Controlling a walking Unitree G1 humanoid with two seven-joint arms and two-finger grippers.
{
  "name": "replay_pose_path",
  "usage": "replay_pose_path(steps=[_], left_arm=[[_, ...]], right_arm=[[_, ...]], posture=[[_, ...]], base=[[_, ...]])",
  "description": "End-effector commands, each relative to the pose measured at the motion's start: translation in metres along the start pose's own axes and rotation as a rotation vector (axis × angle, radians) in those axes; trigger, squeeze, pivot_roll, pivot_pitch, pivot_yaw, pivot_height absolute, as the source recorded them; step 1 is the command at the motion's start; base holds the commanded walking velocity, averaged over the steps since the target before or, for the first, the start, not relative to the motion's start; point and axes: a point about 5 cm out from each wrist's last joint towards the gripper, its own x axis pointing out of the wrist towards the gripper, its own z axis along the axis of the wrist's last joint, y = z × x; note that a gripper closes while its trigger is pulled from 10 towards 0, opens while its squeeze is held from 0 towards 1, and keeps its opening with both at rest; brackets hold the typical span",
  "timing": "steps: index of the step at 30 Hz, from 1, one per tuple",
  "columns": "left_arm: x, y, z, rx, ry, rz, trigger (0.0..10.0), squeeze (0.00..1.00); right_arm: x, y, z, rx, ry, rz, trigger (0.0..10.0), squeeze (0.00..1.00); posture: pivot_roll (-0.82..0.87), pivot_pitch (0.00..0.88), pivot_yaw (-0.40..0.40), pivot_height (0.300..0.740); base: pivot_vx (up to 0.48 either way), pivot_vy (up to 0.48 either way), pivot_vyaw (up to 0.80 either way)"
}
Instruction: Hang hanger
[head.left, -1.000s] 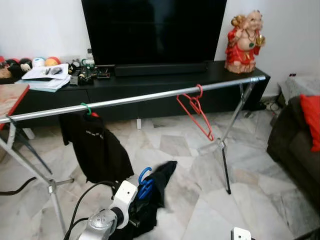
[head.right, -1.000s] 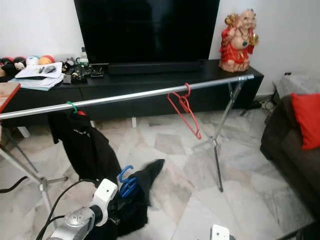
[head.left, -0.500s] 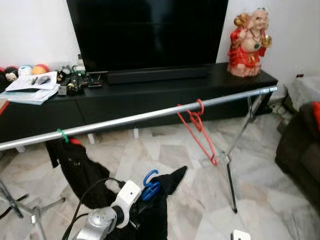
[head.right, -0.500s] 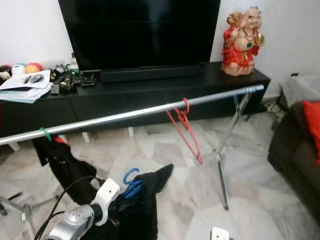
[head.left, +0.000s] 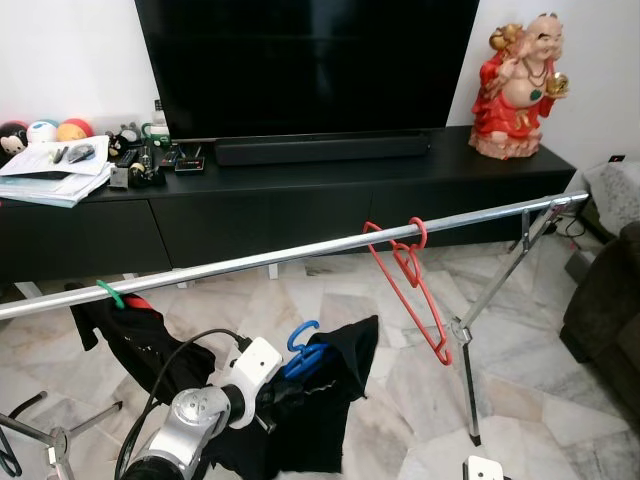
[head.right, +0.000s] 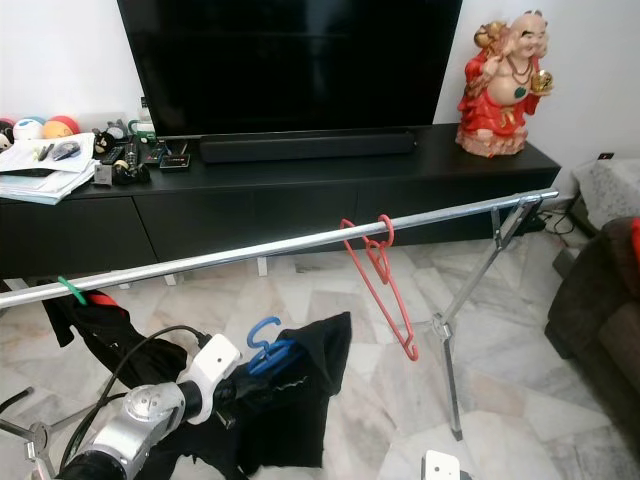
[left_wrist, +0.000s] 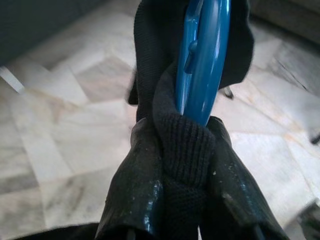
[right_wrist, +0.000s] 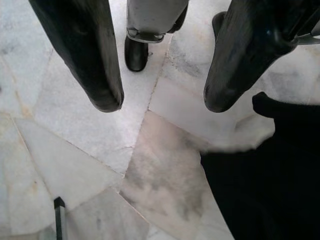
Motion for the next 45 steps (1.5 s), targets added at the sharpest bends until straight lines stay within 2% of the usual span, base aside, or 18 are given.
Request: replay_pose_path(steps=[1, 8, 14, 19, 24, 30, 34, 36, 41, 42, 45], left_arm=[[0.004, 0.012, 0.035, 0.034, -0.114, 0.037, 10.0, 0.0], [0.013, 0.019, 0.062, 0.006, -0.156, 0.066, 10.0, 0.0], [0.025, 0.025, 0.069, -0.004, -0.048, 0.136, 10.0, 0.0], [0.031, 0.032, 0.079, -0.057, -0.018, 0.206, 10.0, 0.0], [0.037, 0.033, 0.084, -0.073, 0.025, 0.254, 10.0, 0.0], [0.04, 0.037, 0.099, -0.118, -0.005, 0.322, 10.0, 0.0], [0.041, 0.037, 0.097, -0.16, 0.02, 0.355, 10.0, 0.0], [0.041, 0.038, 0.095, -0.219, 0.028, 0.394, 10.0, 0.0], [0.042, 0.039, 0.093, -0.289, 0.046, 0.436, 10.0, 0.0], [0.042, 0.038, 0.093, -0.324, 0.042, 0.441, 10.0, 0.0], [0.043, 0.038, 0.094, -0.325, 0.037, 0.438, 10.0, 0.0]], right_arm=[[0.001, 0.007, 0.0, -0.01, 0.01, 0.012, 10.0, 0.0], [0.003, 0.025, -0.004, -0.025, 0.02, 0.031, 10.0, 0.0], [0.004, 0.032, -0.002, -0.027, 0.02, 0.034, 10.0, 0.0], [0.005, 0.036, 0.0, -0.03, 0.02, 0.034, 10.0, 0.0], [0.004, 0.033, 0.0, -0.034, 0.019, 0.034, 10.0, 0.0], [0.004, 0.03, 0.001, -0.042, 0.019, 0.03, 10.0, 0.0], [0.004, 0.028, 0.001, -0.047, 0.021, 0.026, 10.0, 0.0], [0.004, 0.026, 0.001, -0.055, 0.023, 0.026, 10.0, 0.0], [0.004, 0.024, 0.002, -0.074, 0.027, 0.027, 10.0, 0.0], [0.004, 0.023, 0.002, -0.076, 0.027, 0.026, 10.0, 0.0], [0.004, 0.023, 0.002, -0.077, 0.027, 0.026, 10.0, 0.0]], posture=[[0.13, 0.0, -0.019, 0.74], [0.13, 0.0, -0.028, 0.74], [0.12, 0.0, -0.03, 0.74], [0.12, 0.0, -0.033, 0.74], [0.11, 0.0, -0.036, 0.74], [0.11, 0.0, -0.054, 0.74], [0.11, 0.0, -0.065, 0.74], [0.11, 0.0, -0.075, 0.74], [0.11, 0.0, -0.09, 0.74], [0.11, 0.0, -0.094, 0.74], [0.11, 0.0, -0.094, 0.74]], base=[[0.0, 0.0, 0.0], [0.0, 0.0, 0.0], [0.0, 0.0, 0.0], [0.0, 0.0, 0.0], [0.0, 0.0, 0.0], [0.0, 0.0, 0.0], [0.0, 0.0, 0.0], [0.0, 0.0, 0.0], [0.0, 0.0, 0.0], [0.0, 0.0, 0.0], [0.0, 0.0, 0.0]])
